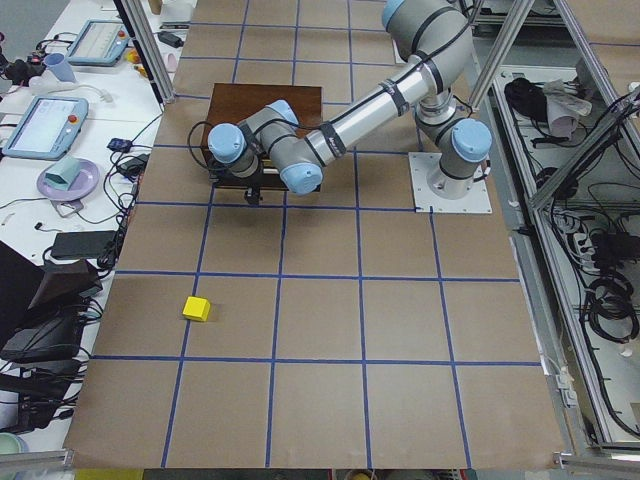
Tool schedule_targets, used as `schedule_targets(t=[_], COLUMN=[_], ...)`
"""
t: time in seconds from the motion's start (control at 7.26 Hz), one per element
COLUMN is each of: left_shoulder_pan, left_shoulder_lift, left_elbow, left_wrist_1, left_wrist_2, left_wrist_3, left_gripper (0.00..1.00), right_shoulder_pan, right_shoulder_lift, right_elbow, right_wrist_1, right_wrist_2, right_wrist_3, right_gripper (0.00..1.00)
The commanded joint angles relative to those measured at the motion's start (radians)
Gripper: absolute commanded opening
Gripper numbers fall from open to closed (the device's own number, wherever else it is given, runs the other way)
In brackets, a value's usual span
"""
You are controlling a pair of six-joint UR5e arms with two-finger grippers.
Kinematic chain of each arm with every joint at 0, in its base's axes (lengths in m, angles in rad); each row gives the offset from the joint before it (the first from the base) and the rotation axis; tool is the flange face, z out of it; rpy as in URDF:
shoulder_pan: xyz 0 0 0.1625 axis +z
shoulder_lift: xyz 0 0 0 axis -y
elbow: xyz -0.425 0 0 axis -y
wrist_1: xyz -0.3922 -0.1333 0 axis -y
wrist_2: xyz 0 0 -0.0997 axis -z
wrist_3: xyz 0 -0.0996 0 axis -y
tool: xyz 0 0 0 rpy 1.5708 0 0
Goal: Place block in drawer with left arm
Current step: 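Hook the left gripper onto the white drawer handle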
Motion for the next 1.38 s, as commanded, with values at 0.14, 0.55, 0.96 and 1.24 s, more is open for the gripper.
schedule_targets(t=[0.14,0.55,0.96,1.24], left_shoulder_pan=[0.000,0.000,0.000,0.000], left_shoulder_lift=[-0.010,-0.010,-0.009,-0.010], left_elbow=[0.004,0.017,0.021,0.023], left_wrist_1=[0.022,0.022,0.022,0.022], left_wrist_2=[-0.001,0.001,0.001,0.002], left_wrist_3=[0.038,0.075,0.124,0.152], left_gripper=[1.00,1.00,1.00,1.00], right_shoulder_pan=[0.000,0.000,0.000,-0.001], right_shoulder_lift=[0.000,0.000,0.000,0.000], right_elbow=[0.000,0.000,0.001,0.001], right_wrist_1=[0.000,0.000,0.000,0.000], right_wrist_2=[0.000,0.000,0.000,0.000], right_wrist_3=[0.000,0.000,0.000,0.000], right_gripper=[1.00,1.00,1.00,1.00])
